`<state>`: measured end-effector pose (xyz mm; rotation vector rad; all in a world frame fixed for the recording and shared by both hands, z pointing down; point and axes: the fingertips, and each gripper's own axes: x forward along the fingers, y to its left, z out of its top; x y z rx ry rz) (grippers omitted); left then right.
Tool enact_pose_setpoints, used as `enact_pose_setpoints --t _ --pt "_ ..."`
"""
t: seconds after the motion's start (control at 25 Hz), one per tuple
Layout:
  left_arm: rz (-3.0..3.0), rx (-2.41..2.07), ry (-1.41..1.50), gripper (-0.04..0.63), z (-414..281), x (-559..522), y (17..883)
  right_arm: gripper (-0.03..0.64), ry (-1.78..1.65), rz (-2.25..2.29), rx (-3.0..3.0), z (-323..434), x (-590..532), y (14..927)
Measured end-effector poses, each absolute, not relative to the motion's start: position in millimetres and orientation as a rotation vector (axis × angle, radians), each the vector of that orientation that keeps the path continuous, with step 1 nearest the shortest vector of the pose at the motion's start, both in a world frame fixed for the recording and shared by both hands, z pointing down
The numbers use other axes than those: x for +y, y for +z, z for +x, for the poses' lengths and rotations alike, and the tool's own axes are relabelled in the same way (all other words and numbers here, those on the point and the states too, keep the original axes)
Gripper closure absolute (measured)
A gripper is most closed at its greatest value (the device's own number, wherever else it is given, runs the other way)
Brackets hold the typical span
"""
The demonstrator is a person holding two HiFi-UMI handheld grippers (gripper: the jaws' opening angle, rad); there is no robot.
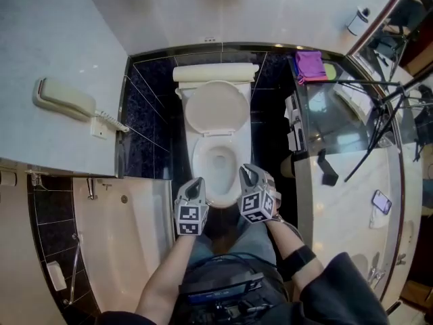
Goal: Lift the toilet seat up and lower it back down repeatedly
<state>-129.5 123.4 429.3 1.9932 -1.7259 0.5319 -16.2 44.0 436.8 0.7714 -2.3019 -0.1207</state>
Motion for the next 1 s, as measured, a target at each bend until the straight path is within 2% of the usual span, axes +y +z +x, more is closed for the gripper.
enact_pose_setpoints --t 0.4,0.64,1.0 --pt "2.063 -1.824 0.464 0.595 -147 110 355 0.560 0.053 0.920 -2.405 1 17 368" --pt "2.125 -1.840 0.460 0.595 -152 112 331 0.560 0.170 0.994 -2.432 14 23 358" --pt "2.124 -1.863 0.456 0.595 -153 113 321 0.560 0.170 1.005 -2.410 28 28 359"
